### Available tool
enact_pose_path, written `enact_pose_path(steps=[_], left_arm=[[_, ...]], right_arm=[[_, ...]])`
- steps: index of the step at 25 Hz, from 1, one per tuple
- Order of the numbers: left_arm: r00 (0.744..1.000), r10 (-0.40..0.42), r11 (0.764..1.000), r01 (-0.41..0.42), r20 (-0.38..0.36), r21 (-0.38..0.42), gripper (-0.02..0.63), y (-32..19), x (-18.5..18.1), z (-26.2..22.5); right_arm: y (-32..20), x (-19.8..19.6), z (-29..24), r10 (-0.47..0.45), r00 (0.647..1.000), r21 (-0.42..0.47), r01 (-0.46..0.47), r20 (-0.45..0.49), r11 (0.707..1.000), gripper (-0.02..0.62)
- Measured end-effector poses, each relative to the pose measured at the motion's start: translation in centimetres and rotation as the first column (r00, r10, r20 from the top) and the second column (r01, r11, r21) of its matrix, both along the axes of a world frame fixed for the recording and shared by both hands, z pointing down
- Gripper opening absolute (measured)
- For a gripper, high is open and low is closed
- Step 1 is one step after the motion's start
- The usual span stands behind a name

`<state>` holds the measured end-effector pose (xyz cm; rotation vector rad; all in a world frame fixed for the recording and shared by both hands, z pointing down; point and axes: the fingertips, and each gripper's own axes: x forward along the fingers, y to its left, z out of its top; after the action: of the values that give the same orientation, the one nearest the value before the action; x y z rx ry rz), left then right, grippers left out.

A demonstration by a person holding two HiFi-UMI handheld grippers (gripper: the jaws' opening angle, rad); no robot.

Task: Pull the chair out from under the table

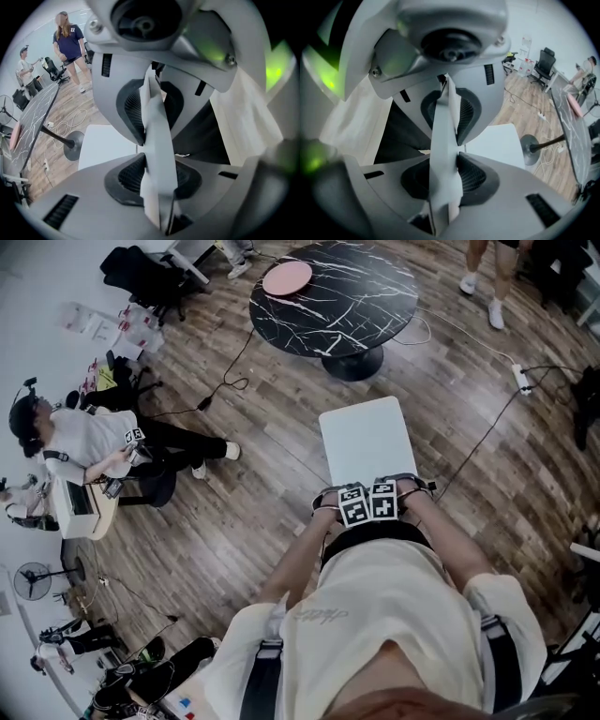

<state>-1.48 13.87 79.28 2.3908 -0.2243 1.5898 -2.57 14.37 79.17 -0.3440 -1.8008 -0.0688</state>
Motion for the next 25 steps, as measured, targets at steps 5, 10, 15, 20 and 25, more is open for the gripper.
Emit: enact_pose_path(steps=[5, 10, 15, 20, 25], left_arm=[[1.0, -0.016, 0.999, 0.015, -0.022, -0.039, 0.1, 0.3, 0.1, 0.2], [0.995, -0.06, 0.997, 0.056, -0.08, -0.047, 0.153, -0.4, -0.1, -1.6], [0.98, -0.128, 0.991, 0.12, -0.155, -0.061, 0.184, -0.8, -1.0, -4.2], [0.879, -0.339, 0.939, 0.338, -0.335, -0.062, 0.183, -3.3, -2.4, -10.0], [0.687, -0.532, 0.808, 0.587, -0.495, -0.054, 0.182, -8.2, -5.9, -14.6]], right_arm=[[0.0, 0.0, 0.2, 0.068, 0.997, -0.024, -0.068, 0.019, 0.997, 0.112], [-0.8, 0.7, -0.4, 0.128, 0.991, 0.002, -0.128, 0.04, 0.992, 0.153], [-0.9, 1.4, -2.9, 0.201, 0.975, -0.066, -0.195, 0.091, 0.979, 0.15], [-3.9, 1.0, -8.7, 0.468, 0.849, -0.256, -0.409, 0.246, 0.876, 0.095], [-9.6, 2.3, -12.8, 0.653, 0.659, -0.304, -0.578, 0.373, 0.757, 0.055]])
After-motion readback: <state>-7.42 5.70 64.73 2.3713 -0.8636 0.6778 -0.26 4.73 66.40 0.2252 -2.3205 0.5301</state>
